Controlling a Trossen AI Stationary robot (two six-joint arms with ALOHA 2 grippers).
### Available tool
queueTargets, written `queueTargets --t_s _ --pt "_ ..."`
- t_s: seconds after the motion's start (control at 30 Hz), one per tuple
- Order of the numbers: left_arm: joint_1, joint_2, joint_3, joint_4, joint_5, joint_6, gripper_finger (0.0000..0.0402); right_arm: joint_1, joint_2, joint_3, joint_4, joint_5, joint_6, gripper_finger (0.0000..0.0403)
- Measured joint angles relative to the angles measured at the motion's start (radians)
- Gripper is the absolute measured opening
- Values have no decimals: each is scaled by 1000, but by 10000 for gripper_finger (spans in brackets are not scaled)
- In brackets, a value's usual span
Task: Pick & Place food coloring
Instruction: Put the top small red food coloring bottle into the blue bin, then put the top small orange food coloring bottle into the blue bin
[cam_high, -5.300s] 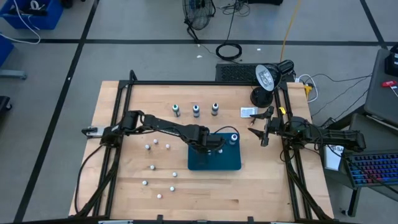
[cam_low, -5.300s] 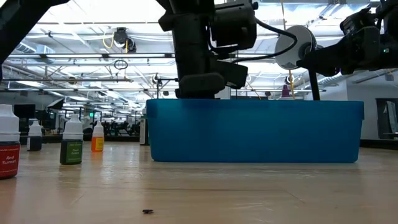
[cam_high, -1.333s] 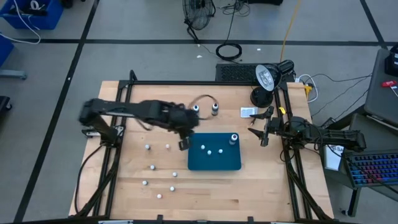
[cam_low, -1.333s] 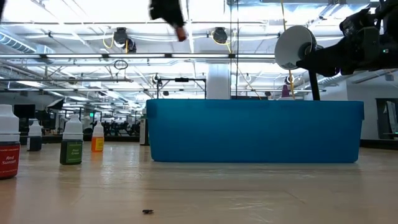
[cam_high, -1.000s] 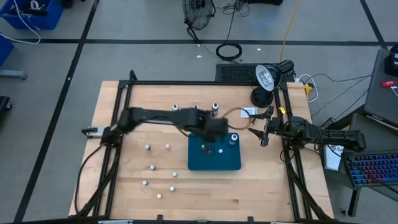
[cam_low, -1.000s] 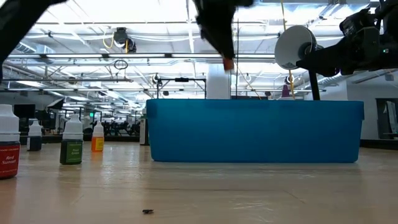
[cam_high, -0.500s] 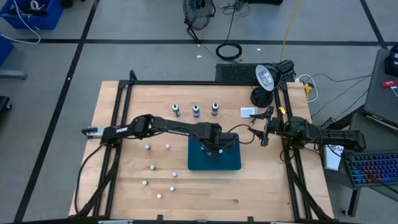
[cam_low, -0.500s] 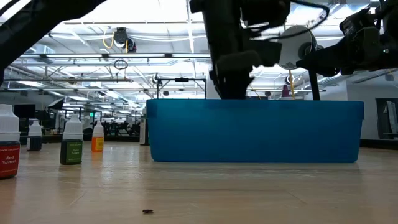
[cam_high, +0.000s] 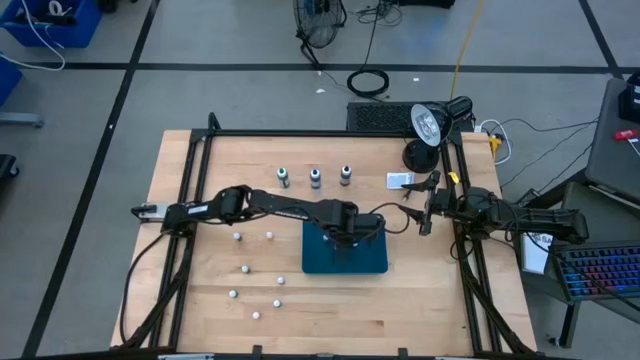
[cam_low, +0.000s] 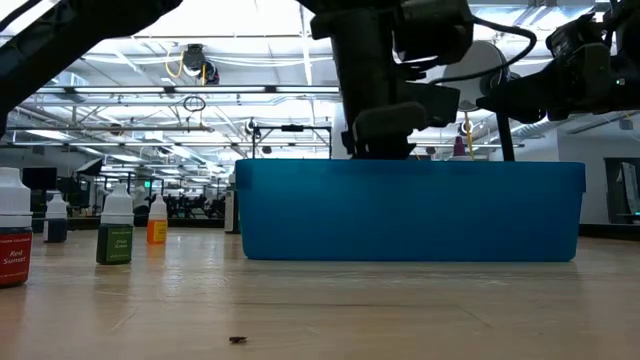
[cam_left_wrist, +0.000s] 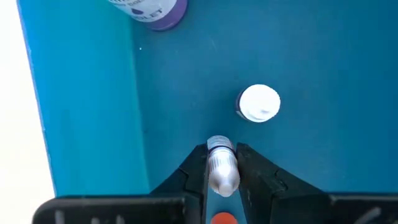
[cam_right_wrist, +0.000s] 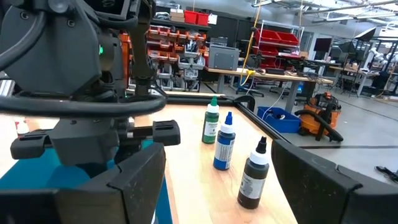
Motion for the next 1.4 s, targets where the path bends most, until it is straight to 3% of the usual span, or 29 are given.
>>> queueTargets --t_s 0.17,0.4,0.6,0.93,1.1,1.27,1.4 --pt "0 0 0 -6 1 -12 65 0 0 0 0 0 0 279" --pt "-1 0 0 -10 2 -21 152 0 0 0 0 0 0 279" --pt "-2 -9 0 -19 2 -22 171 0 0 0 0 0 0 279" --pt "-17 -240 -18 -209 -44 -75 174 0 0 0 0 0 0 279" --pt "-87 -433 -270 -170 -97 -100 174 0 3 0 2 0 0 279" --pt "-124 -657 -660 34 -98 -163 175 0 3 0 0 0 0 279" --pt "-128 -782 -883 162 -59 -229 175 0 3 0 0 0 0 279"
